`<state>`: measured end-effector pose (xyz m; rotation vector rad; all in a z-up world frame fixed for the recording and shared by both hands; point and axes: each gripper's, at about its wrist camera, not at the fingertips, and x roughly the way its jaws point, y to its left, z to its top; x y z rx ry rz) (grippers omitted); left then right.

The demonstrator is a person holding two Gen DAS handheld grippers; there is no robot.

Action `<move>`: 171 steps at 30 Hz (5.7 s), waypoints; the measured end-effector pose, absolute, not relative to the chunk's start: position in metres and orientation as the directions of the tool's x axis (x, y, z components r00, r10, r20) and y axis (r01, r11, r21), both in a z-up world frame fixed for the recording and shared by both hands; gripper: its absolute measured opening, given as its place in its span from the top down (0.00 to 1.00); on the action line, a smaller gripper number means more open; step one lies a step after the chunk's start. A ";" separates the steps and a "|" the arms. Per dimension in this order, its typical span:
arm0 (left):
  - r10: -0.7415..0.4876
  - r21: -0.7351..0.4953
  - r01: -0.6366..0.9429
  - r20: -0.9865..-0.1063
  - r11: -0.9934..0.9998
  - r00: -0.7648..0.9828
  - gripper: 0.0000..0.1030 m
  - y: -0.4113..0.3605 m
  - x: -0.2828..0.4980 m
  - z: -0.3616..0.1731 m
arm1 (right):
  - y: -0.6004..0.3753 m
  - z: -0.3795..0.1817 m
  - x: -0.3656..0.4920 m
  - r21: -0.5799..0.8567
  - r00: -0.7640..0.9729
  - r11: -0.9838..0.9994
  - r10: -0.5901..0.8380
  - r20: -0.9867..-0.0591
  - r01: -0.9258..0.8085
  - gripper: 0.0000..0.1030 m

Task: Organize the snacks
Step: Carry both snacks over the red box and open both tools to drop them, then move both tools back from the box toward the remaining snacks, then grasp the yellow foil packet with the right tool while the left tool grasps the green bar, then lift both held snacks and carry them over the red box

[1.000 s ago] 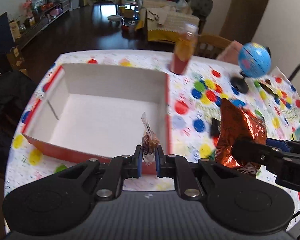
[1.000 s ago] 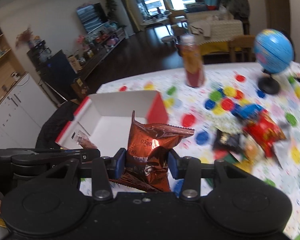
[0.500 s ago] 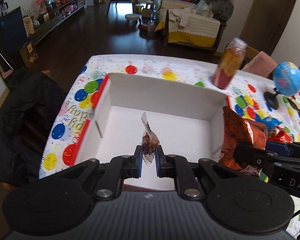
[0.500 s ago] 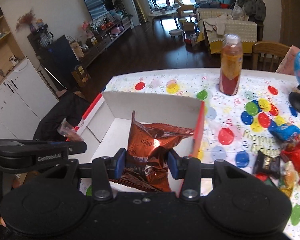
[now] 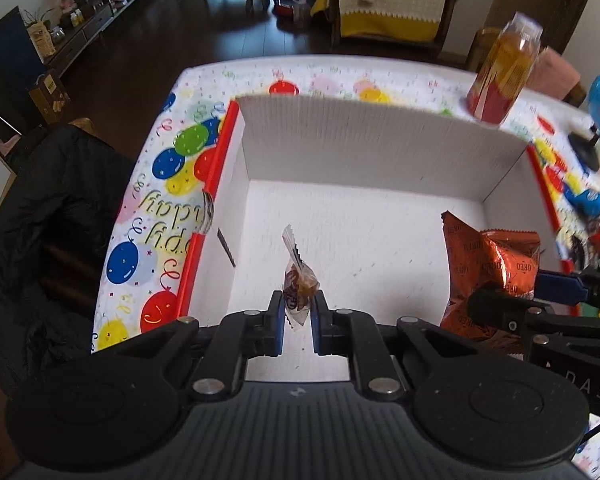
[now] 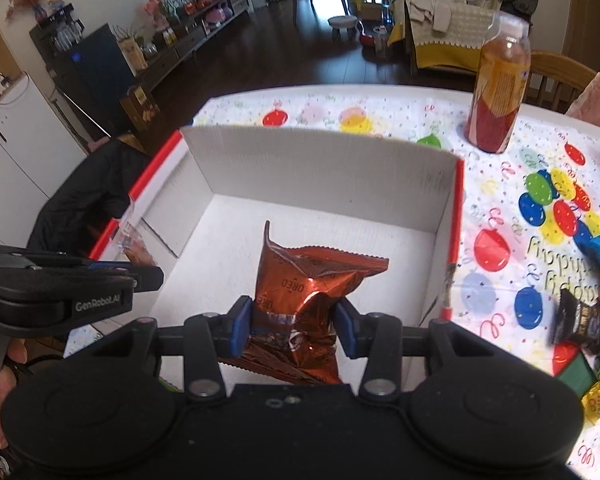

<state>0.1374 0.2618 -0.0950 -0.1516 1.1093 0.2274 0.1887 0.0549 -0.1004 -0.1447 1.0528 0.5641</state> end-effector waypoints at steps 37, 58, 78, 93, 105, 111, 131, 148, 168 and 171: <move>0.026 -0.076 -0.193 -0.877 0.978 0.479 0.27 0.252 0.100 -0.073 | 0.025 -0.066 0.142 0.108 0.479 0.903 0.318 -0.818 -0.415 0.15; -0.090 -0.166 -0.067 -0.781 0.984 0.618 0.00 0.193 0.058 -0.020 | -0.061 -0.022 0.087 0.172 0.583 0.924 0.352 -0.732 -0.342 0.00; -0.141 -0.115 0.080 -0.777 0.990 0.613 0.00 0.030 0.089 -0.048 | -0.216 -0.054 0.079 0.041 0.629 0.959 0.216 -0.746 -0.281 0.03; -0.140 -0.093 0.116 -0.843 0.989 0.520 0.01 -0.045 0.151 -0.117 | -0.278 -0.094 0.170 0.147 0.552 0.968 0.238 -0.799 -0.205 0.15; -0.108 -0.024 0.171 -0.858 0.985 0.502 0.10 -0.067 0.179 -0.160 | -0.267 -0.141 0.234 0.275 0.419 0.953 0.304 -0.856 -0.128 0.36; -0.136 -0.009 0.256 -0.865 0.967 0.483 0.15 -0.079 0.187 -0.172 | -0.257 -0.152 0.243 0.284 0.380 0.950 0.312 -0.871 -0.130 0.36; -0.163 -0.004 0.320 -0.868 0.947 0.469 0.55 -0.089 0.194 -0.180 | -0.260 -0.163 0.242 0.304 0.353 0.948 0.317 -0.880 -0.091 0.63; -0.182 -0.112 0.173 -0.865 0.978 0.468 0.87 -0.050 0.160 -0.138 | -0.255 -0.103 0.194 0.265 0.400 0.948 0.315 -0.861 -0.175 0.64; -0.178 -0.116 0.161 -0.874 0.980 0.452 0.35 -0.029 0.155 -0.146 | -0.270 -0.093 0.143 0.317 0.416 0.939 0.344 -0.842 -0.134 0.63; -0.166 -0.094 0.181 -0.885 0.979 0.435 0.35 -0.038 0.164 -0.159 | -0.277 -0.098 0.139 0.322 0.412 0.940 0.338 -0.846 -0.111 0.63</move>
